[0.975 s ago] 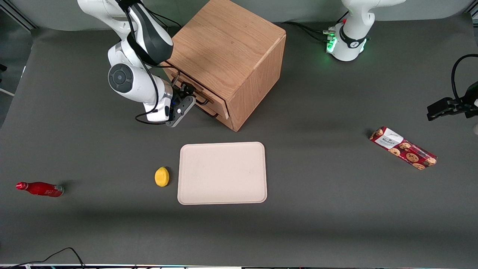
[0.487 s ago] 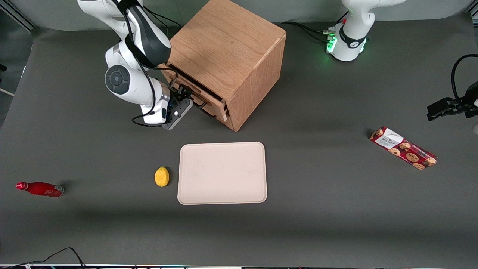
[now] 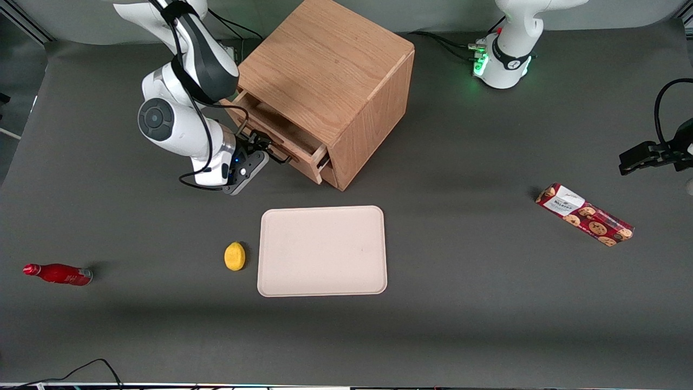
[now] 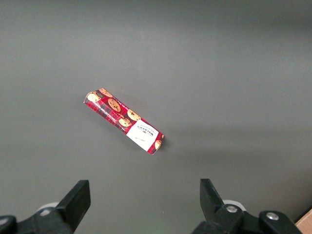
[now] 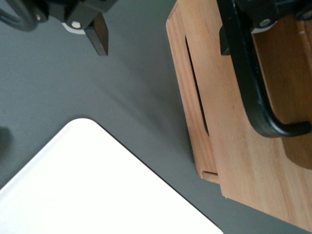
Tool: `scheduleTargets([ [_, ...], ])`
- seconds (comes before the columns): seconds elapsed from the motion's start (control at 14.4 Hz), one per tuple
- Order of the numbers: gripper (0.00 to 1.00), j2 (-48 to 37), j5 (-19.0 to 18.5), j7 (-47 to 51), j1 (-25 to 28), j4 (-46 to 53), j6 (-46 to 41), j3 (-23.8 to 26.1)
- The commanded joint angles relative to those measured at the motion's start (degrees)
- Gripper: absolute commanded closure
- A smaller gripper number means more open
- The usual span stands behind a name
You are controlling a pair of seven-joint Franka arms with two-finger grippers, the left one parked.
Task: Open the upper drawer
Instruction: 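Pull the handle away from the cabinet with the right gripper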
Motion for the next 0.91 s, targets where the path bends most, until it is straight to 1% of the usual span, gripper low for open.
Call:
scheduleTargets([
  [0.0, 0.00, 1.1, -2.7, -1.1, -0.1, 0.5, 0.4, -1.4],
  [0.14, 0.00, 1.7, -2.8, -1.1, -0.1, 1.2, 0.4, -2.7],
  [0.28, 0.00, 2.5, -4.7, -1.1, -0.1, 2.1, 0.4, -3.4],
  [0.35, 0.00, 2.9, -5.0, -1.1, -0.1, 2.4, 0.4, -3.6],
  [0.77, 0.00, 5.4, -5.3, -1.1, -0.2, 5.6, 0.4, -5.5],
  [0.84, 0.00, 5.8, -6.0, -1.0, -0.2, 6.3, 0.4, -6.5],
])
